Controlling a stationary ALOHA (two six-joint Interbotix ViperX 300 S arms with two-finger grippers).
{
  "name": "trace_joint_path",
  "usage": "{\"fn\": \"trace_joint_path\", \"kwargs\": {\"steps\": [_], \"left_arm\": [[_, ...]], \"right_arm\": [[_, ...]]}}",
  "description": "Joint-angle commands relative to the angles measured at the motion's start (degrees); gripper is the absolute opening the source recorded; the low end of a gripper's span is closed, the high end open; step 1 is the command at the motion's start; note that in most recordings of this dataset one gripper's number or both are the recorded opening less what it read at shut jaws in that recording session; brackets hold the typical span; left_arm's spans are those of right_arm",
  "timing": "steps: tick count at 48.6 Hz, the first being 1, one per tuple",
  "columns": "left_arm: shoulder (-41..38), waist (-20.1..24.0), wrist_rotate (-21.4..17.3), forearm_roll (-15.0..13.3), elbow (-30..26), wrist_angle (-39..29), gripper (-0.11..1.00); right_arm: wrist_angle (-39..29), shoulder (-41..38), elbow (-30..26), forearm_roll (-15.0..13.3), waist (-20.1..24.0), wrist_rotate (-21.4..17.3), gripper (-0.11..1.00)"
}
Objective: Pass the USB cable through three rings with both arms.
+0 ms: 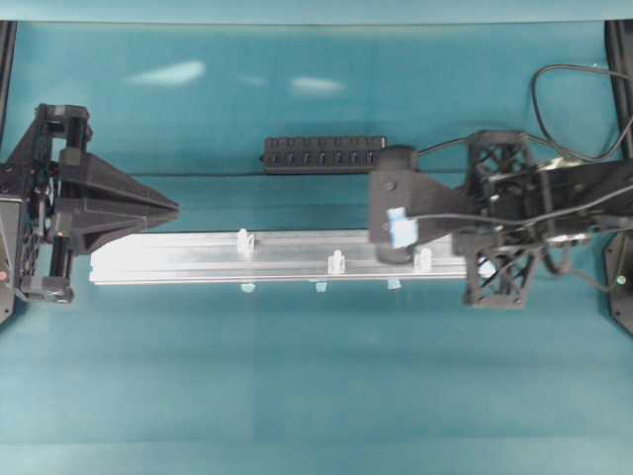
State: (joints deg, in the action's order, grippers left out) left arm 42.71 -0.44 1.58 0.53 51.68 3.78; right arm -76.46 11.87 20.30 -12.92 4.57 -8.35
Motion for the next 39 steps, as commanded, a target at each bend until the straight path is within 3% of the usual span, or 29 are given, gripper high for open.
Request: {"fn": "trace_joint_path", "kwargs": {"steps": [1, 26, 39], "left_arm": [[0.2, 0.0, 0.1, 0.1, -1.8, 0.3, 0.2], [-0.2, 0.0, 0.0, 0.1, -1.9, 0.3, 0.2], [-0.2, 0.1, 0.0, 0.1, -1.8, 0.3, 0.2]], "right_arm": [[-0.9, 2.7, 0.3, -0.6, -0.2, -0.1, -0.08], [-2.1, 10.2, 8.8, -0.9, -0.3, -0.6, -0.08], [-1.0, 13.9, 13.4, -0.9, -0.4, -2.8, -0.08]]}}
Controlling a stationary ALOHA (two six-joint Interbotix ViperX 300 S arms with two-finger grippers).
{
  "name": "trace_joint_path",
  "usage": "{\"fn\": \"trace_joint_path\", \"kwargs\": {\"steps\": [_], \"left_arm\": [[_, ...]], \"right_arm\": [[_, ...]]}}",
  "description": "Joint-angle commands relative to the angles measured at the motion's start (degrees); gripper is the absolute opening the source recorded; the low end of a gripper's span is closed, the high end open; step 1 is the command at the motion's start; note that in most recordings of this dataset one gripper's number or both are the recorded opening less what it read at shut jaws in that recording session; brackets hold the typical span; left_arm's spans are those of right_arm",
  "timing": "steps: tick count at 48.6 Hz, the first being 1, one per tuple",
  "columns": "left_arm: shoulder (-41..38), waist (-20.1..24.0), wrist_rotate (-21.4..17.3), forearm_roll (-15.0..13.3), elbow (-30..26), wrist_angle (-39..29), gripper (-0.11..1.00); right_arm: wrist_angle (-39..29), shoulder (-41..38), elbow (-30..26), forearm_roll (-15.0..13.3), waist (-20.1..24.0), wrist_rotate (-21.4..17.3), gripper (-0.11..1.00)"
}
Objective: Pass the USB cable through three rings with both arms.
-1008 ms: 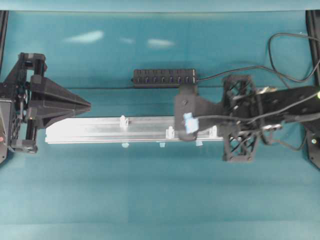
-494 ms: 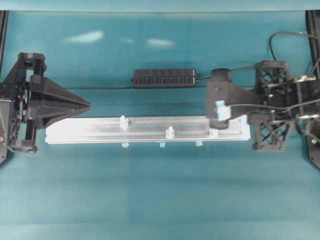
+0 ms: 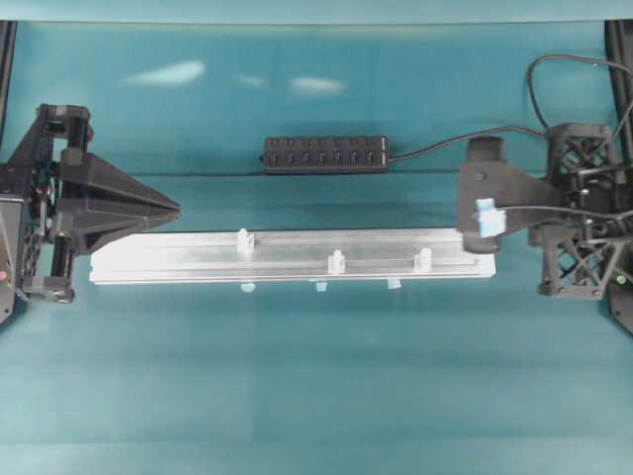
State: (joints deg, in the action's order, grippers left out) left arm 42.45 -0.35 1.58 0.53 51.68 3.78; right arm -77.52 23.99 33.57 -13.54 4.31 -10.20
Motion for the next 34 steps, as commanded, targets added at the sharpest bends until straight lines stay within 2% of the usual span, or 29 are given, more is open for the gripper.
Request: {"fn": "trace_joint_path", "kwargs": {"steps": [1, 18, 34], "left_arm": [[0.1, 0.0, 0.0, 0.1, -1.8, 0.3, 0.2], [0.1, 0.7, 0.0, 0.1, -1.9, 0.3, 0.2], [-0.4, 0.9, 0.1, 0.1, -2.5, 0.3, 0.2]], "right_arm": [[0.1, 2.1, 0.5, -0.3, -0.2, -1.2, -0.08], [1.1, 5.2, 3.9, 0.0, -0.1, -3.7, -0.08], [8.6, 4.7, 8.0, 1.8, -0.2, -3.8, -0.08]]}}
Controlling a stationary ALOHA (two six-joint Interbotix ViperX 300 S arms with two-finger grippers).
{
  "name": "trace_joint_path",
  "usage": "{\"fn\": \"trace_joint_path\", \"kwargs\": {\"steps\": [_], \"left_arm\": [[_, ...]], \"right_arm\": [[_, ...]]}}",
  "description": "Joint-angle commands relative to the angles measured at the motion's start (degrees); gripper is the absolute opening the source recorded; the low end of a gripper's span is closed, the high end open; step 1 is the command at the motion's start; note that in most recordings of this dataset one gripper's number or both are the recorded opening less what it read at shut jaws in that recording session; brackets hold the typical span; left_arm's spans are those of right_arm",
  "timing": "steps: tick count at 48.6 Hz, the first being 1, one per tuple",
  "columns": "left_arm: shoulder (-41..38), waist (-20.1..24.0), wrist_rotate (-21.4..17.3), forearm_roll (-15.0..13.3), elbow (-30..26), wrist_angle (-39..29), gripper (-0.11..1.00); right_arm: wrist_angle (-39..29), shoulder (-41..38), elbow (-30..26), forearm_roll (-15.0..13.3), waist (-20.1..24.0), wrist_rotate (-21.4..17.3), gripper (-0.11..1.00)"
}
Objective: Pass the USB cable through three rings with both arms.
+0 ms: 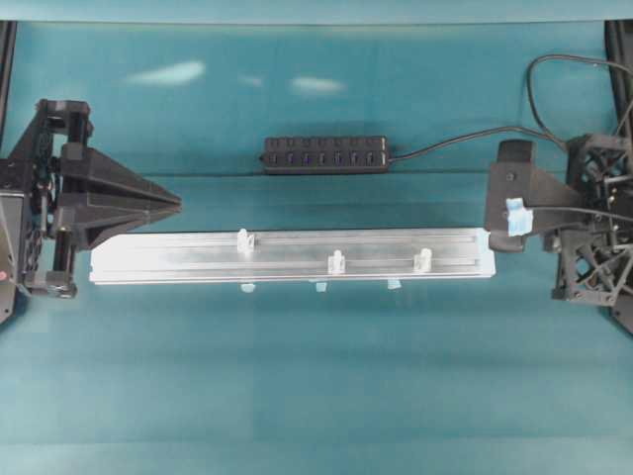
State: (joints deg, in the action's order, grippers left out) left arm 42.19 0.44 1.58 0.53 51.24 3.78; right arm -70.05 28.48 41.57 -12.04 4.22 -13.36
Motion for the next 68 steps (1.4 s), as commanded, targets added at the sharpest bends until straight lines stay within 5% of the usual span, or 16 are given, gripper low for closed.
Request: {"fn": "trace_joint_path", "kwargs": {"steps": [1, 68], "left_arm": [[-0.2, 0.1, 0.0, 0.1, -2.1, 0.3, 0.2], [-0.8, 0.1, 0.1, 0.1, -2.8, 0.3, 0.2]], "right_arm": [[1.4, 0.2, 0.2, 0.4, 0.0, -0.6, -0.08], [22.5, -4.0, 10.7, 1.2, 0.4, -5.3, -0.08]]}}
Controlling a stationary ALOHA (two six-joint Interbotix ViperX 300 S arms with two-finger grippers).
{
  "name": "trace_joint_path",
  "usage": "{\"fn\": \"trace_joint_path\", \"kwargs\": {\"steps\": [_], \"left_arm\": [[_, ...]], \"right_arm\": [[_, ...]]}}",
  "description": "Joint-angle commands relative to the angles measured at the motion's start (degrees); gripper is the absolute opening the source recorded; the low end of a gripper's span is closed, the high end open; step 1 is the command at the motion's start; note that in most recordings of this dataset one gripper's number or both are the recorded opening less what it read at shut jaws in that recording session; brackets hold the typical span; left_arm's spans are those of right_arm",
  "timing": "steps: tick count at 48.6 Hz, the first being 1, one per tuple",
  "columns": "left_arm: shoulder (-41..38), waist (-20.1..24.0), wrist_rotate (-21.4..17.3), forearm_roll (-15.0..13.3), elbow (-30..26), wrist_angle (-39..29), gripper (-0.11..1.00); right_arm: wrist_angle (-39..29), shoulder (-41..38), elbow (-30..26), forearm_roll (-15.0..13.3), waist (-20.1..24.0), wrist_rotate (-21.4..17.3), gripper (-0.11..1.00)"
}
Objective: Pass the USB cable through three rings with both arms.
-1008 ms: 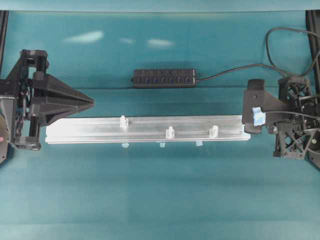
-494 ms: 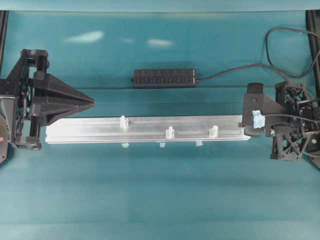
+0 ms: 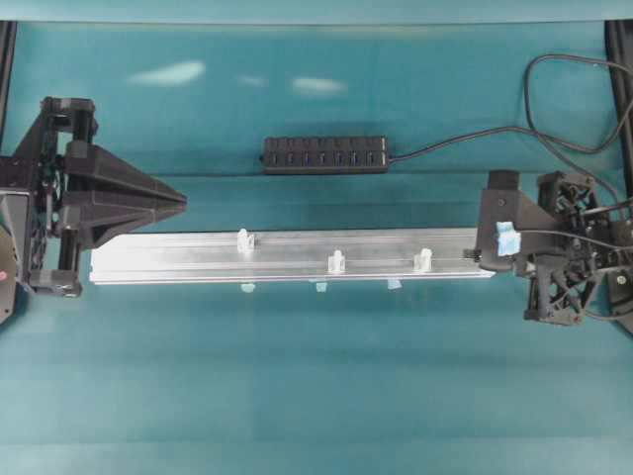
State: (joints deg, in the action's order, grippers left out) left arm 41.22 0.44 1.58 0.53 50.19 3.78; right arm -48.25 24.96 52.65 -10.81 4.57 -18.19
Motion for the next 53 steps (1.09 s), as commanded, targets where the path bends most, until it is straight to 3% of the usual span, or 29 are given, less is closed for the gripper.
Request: {"fn": "trace_joint_path", "kwargs": {"steps": [1, 41, 53], "left_arm": [[0.2, 0.1, 0.1, 0.1, -1.8, 0.3, 0.2], [0.2, 0.1, 0.1, 0.1, -1.8, 0.3, 0.2], [0.0, 0.1, 0.1, 0.1, -1.8, 0.3, 0.2]], "right_arm": [[0.9, -0.8, -0.3, 0.0, 0.1, -0.4, -0.08], [9.3, -9.1, -0.6, -0.5, -1.3, 0.2, -0.08], [10.1, -10.2, -1.5, -0.8, -3.0, 2.1, -0.08]]}}
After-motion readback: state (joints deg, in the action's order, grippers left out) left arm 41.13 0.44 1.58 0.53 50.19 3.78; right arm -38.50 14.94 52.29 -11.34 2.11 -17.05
